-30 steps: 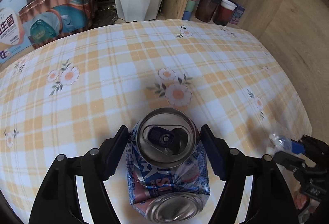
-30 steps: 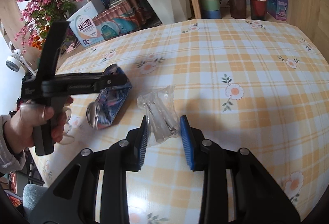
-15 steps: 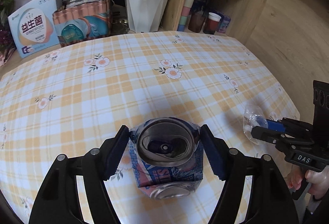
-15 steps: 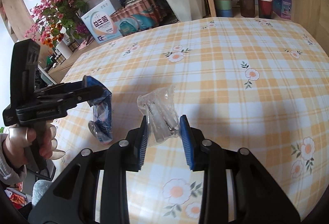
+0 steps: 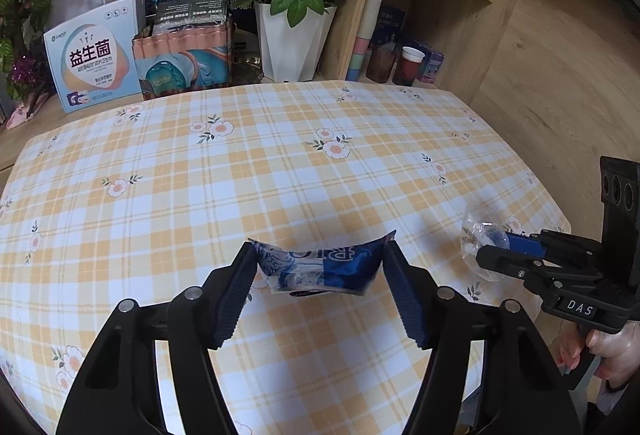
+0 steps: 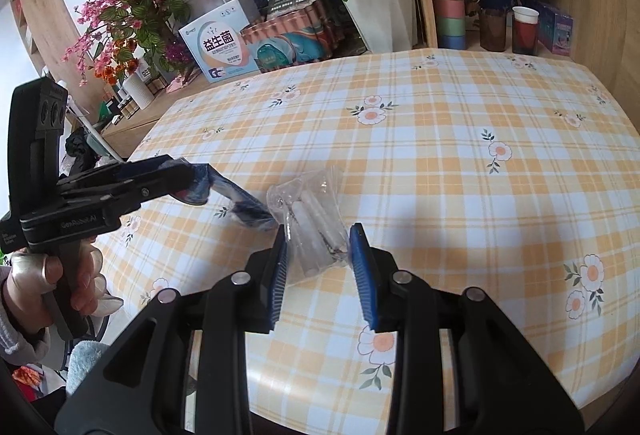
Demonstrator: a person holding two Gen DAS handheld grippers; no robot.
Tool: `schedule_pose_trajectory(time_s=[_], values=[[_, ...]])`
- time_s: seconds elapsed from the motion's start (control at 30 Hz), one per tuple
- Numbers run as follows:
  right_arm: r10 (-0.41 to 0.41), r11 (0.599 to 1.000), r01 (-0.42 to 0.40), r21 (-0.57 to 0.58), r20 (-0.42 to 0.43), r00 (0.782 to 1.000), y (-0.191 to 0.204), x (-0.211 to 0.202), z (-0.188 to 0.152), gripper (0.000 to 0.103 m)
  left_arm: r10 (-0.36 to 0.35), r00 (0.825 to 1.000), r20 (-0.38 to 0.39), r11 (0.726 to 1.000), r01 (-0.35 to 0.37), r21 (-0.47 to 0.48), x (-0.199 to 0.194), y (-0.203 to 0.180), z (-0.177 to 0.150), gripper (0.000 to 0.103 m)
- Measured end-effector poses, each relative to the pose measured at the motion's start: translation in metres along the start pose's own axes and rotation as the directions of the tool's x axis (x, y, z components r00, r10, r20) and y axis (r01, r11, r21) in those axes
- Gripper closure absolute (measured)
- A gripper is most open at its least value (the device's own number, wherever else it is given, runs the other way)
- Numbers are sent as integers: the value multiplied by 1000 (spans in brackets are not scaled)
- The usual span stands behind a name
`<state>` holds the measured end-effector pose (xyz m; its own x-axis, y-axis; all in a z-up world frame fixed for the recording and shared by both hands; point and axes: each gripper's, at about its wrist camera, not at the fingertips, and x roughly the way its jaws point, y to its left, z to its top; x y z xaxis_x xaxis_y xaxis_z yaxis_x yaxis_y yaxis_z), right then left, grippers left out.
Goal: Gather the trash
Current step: 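Lift and carry the crushed can and clear bag over the basin with both tools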
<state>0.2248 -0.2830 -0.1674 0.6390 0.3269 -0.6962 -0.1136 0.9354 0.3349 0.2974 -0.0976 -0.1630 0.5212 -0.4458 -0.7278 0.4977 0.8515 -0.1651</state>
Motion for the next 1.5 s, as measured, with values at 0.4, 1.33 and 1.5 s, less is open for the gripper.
schedule_pose_trajectory(time_s=[0.4, 1.33, 1.5], values=[[4, 1000, -5, -7, -10, 1000, 5, -2, -4, 70, 27, 999, -29, 1000, -27, 16, -9, 5, -30, 49], [6, 1000, -6, 16, -37, 999, 0, 2, -18, 70, 246, 959, -144, 889, -164, 428, 55, -37, -80, 51], [11, 999, -10, 38, -28, 1000, -5, -2, -18, 70, 242, 965, -105, 909, -187, 373, 42, -24, -64, 94]])
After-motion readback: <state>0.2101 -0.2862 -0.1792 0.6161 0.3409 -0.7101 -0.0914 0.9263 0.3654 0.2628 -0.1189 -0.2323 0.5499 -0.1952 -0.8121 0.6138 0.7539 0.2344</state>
